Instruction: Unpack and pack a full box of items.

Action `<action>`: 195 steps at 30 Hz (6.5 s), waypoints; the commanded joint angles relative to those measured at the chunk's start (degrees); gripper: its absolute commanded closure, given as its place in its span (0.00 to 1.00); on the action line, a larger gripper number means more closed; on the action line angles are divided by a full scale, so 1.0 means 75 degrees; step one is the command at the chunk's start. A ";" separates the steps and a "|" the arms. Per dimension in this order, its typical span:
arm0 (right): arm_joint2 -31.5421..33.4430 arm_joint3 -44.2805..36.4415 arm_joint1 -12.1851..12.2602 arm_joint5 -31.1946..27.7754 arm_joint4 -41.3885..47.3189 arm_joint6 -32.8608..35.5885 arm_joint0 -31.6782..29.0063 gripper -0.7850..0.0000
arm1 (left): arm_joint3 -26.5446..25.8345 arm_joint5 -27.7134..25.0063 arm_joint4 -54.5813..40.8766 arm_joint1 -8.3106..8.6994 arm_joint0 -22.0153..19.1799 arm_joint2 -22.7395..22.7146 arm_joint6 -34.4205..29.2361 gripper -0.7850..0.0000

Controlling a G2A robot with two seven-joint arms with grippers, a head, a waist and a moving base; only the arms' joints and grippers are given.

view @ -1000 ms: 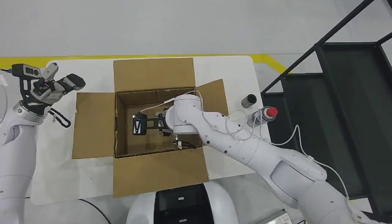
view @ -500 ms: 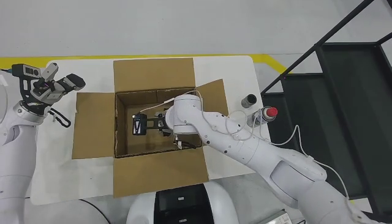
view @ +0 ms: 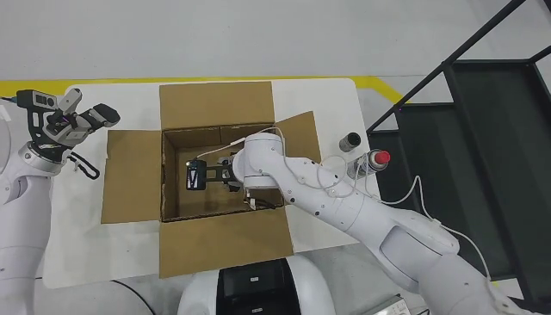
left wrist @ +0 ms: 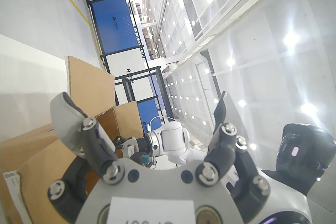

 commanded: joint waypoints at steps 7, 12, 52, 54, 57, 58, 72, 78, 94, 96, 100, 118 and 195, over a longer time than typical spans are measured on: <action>0.0917 -0.1395 0.0336 -0.0425 0.0599 0.0330 -0.0464 1.00 | 0.0000 0.0000 0.0000 0.0000 0.0000 0.0000 0.0000 0.00; 0.2396 -0.3409 0.0947 -0.0553 0.0946 0.0881 -0.1593 1.00 | 0.0000 0.0000 0.0000 0.0000 0.0000 0.0000 0.0000 0.00; 1.0272 -0.5889 0.3166 -0.3654 0.2688 -0.3138 -0.8768 1.00 | 0.0000 0.0000 0.0000 0.0000 0.0000 0.0000 0.0000 0.00; 1.0272 -0.5889 0.3166 -0.3654 0.2688 -0.3138 -0.8768 1.00 | 0.0000 0.0000 0.0000 0.0000 0.0000 0.0000 0.0000 0.00; 1.0294 -0.5848 0.3185 -0.3373 0.2130 -0.2925 -0.8873 1.00 | 0.0000 0.0000 0.0000 0.0000 0.0000 0.0000 0.0000 0.00; 1.0289 -0.5777 0.3190 -0.3325 0.1998 -0.2902 -0.8959 1.00 | 0.0000 0.0000 0.0000 0.0000 0.0000 0.0000 0.0000 0.00; 0.8328 -0.4274 0.3165 -0.2090 -0.1191 -0.3014 -0.8918 1.00 | 0.0000 0.0000 0.0000 0.0000 0.0000 0.0000 0.0000 0.00; 0.7176 -0.3308 0.3074 -0.1016 -0.2456 -0.3226 -0.8195 1.00 | 0.0000 0.0000 0.0000 0.0000 0.0000 0.0000 0.0000 0.00; 0.6836 -0.2002 0.3031 -0.0656 -0.1851 -0.2550 -0.7146 1.00 | 0.0000 0.0000 0.0000 0.0000 0.0000 0.0000 0.0000 0.00; 0.6752 -0.1889 0.3025 -0.0661 -0.1819 -0.2495 -0.7028 1.00 | 0.0000 0.0000 0.0000 0.0000 0.0000 0.0000 0.0000 0.00; 0.6617 -0.1684 0.3013 -0.0642 -0.1724 -0.2449 -0.6812 1.00 | 0.0000 0.0000 0.0000 0.0000 0.0000 0.0000 0.0000 0.00; 0.6996 -0.2314 0.3171 -0.1074 -0.1618 -0.2808 -0.7368 0.00 | 0.0000 0.0000 0.0000 0.0000 0.0000 0.0000 0.0000 0.00; 0.9539 -0.6806 0.3683 -0.1164 0.0107 -0.2316 -0.9129 1.00 | 0.0000 0.0000 0.0000 0.0000 0.0000 0.0000 0.0000 0.00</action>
